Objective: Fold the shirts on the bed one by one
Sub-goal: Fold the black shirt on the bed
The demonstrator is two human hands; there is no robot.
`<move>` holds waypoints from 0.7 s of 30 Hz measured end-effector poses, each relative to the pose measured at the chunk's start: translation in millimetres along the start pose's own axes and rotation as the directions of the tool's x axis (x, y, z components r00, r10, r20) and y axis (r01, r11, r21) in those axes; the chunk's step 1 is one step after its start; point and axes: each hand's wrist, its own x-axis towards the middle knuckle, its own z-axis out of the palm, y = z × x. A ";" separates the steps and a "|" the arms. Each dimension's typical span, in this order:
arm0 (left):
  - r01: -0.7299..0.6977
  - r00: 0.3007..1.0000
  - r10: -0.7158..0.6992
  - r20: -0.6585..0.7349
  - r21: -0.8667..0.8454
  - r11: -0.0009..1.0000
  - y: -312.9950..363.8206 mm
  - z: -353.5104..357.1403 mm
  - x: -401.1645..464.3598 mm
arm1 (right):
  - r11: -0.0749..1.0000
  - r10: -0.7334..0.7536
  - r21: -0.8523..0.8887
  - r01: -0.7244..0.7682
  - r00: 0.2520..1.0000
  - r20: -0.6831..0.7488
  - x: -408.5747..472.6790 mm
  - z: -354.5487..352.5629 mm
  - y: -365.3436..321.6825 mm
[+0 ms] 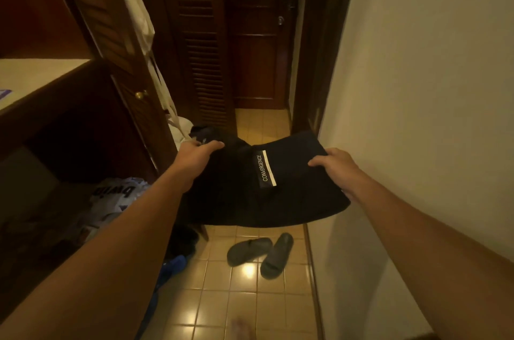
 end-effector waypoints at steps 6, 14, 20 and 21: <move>0.035 0.999 -0.037 0.039 0.041 0.999 16.4 8.8 128.0 | 1.000 0.019 -0.014 -0.019 1.000 -0.010 121.2 13.2 -23.5; 0.053 0.994 -0.060 0.092 0.077 0.996 48.4 19.0 271.8 | 0.999 0.052 -0.014 -0.053 0.998 -0.045 247.5 22.7 -57.6; 0.022 0.998 -0.024 0.066 0.037 0.999 59.4 24.4 354.3 | 0.979 -0.071 -0.197 0.051 0.993 -0.096 325.1 33.3 -78.4; 0.012 0.999 -0.014 0.047 0.055 0.998 63.2 27.2 362.8 | 0.968 -0.104 -0.240 0.078 0.990 -0.100 337.9 36.5 -81.7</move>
